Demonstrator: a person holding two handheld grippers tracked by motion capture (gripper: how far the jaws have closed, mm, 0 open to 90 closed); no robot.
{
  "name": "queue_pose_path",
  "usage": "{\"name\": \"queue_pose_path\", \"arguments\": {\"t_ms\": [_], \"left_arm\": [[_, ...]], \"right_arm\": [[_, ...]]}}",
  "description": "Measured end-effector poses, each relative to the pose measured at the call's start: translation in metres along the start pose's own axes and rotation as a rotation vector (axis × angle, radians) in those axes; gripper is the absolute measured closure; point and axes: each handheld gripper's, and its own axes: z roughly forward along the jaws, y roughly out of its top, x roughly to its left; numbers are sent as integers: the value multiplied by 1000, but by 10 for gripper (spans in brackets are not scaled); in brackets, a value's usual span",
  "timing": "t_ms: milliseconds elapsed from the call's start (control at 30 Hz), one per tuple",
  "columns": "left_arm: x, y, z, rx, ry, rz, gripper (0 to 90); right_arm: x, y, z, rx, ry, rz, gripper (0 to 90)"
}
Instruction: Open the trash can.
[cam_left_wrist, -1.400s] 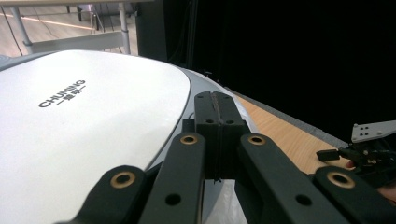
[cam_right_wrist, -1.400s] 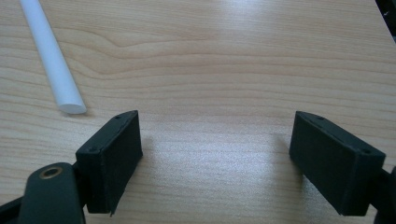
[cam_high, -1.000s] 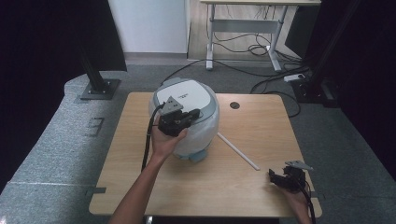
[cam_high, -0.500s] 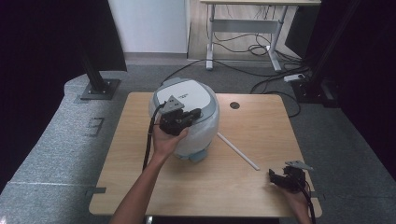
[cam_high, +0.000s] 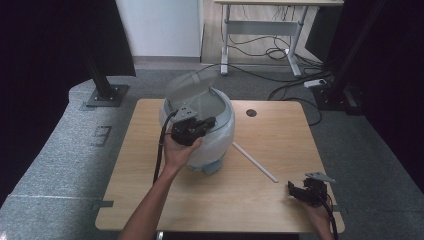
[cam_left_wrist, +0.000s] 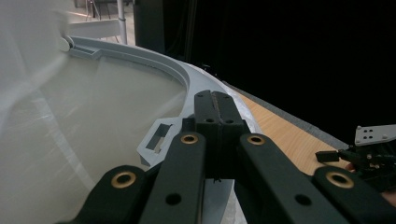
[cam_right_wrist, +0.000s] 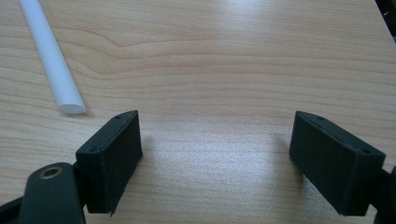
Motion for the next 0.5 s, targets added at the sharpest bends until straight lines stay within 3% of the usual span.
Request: {"name": "queue_pose_path", "arguments": {"t_ms": [233, 400, 500], "left_arm": [[1, 1, -3, 0, -17, -3, 882], [0, -8, -22, -72, -28, -17, 707], [-1, -15, -35, -79, -48, -24, 574]], "right_arm": [[0, 0, 0, 0, 1, -1, 164], [0, 0, 0, 0, 1, 0, 164], [0, 0, 0, 0, 1, -1, 164]]}}
